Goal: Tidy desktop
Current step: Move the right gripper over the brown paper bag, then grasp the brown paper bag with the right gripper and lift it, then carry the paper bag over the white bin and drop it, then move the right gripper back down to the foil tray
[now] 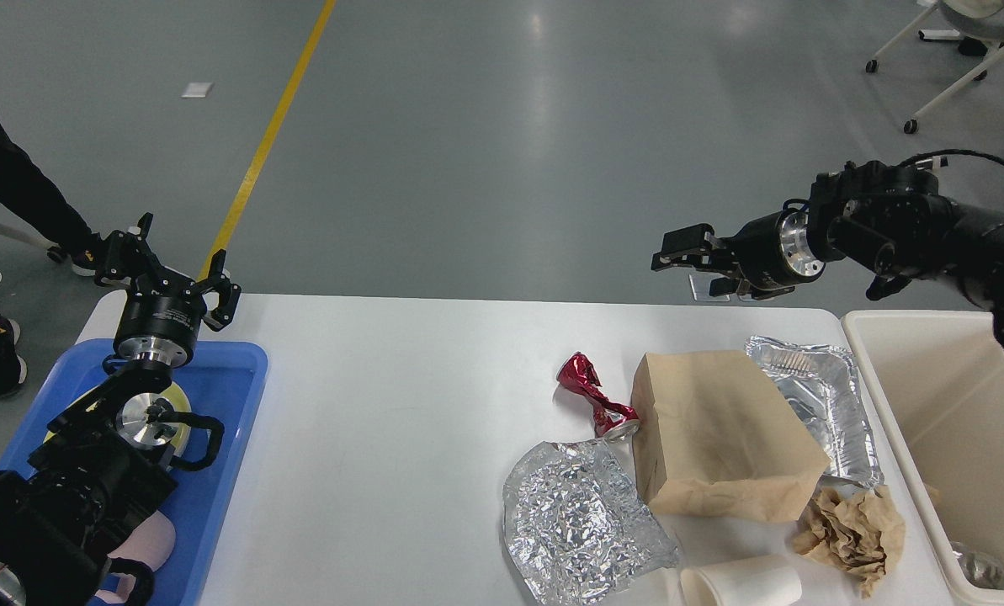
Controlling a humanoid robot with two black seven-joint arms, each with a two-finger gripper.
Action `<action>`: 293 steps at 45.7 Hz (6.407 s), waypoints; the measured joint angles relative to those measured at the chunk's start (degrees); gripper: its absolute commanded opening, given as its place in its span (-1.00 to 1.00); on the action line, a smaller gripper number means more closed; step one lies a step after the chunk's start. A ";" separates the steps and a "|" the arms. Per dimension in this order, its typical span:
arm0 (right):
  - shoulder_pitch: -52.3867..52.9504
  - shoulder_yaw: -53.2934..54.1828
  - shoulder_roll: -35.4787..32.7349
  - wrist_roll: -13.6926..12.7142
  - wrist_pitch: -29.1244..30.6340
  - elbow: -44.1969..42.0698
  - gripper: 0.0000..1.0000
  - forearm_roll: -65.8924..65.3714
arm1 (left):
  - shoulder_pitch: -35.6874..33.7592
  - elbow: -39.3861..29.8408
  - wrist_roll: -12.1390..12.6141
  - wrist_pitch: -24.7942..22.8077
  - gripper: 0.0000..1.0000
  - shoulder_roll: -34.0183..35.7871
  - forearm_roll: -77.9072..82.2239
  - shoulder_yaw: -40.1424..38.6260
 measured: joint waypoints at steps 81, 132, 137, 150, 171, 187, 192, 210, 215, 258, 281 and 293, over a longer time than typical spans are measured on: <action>-6.77 -11.33 20.36 -23.93 -1.61 1.64 -0.05 -0.01 | 0.00 0.00 0.00 0.00 0.93 0.00 0.00 -0.02; 19.85 -2.90 5.89 -24.40 -0.07 15.74 -1.00 0.52 | 0.00 0.02 0.00 0.00 0.93 0.00 0.00 0.00; 24.26 -1.10 1.11 -24.31 1.23 15.79 -1.00 0.52 | 0.00 0.02 0.00 0.00 0.93 -0.01 0.00 0.00; 34.08 -0.02 -9.69 -24.21 1.64 15.34 -1.00 0.69 | 0.00 0.01 0.00 0.00 0.93 -0.01 0.00 0.00; 10.61 -0.50 -23.75 -24.52 -14.39 3.50 -1.00 0.23 | 0.00 -0.01 0.00 0.00 0.93 -0.01 0.00 -0.02; -14.80 4.85 -24.37 -24.36 -25.24 -5.67 0.83 0.60 | 0.00 0.00 0.00 0.00 0.93 -0.01 -0.01 -0.02; -19.28 6.96 -24.21 -24.36 -30.82 -6.12 0.99 0.60 | 0.00 0.00 0.00 0.00 0.93 0.00 0.00 -0.02; -14.02 6.92 -20.46 -24.46 -31.83 -2.04 1.00 0.58 | 0.00 -0.01 0.00 0.00 0.93 0.00 0.00 0.00; -6.61 5.03 -19.43 -24.55 -29.56 2.42 1.00 0.49 | 0.00 -0.01 0.00 0.00 0.93 0.00 0.00 0.00; 8.63 -4.60 -15.22 -24.56 2.56 9.05 1.00 -0.25 | 0.00 0.00 0.00 0.00 0.93 -0.01 0.00 0.00; -21.98 4.30 -11.67 -24.49 -22.93 -1.91 1.00 -0.01 | 0.00 -0.02 0.00 0.00 0.93 -0.01 0.00 -0.01; -28.78 7.52 -8.21 -24.45 -24.60 -6.17 1.00 0.58 | 0.00 -0.01 0.00 0.00 0.93 -0.01 0.00 -0.01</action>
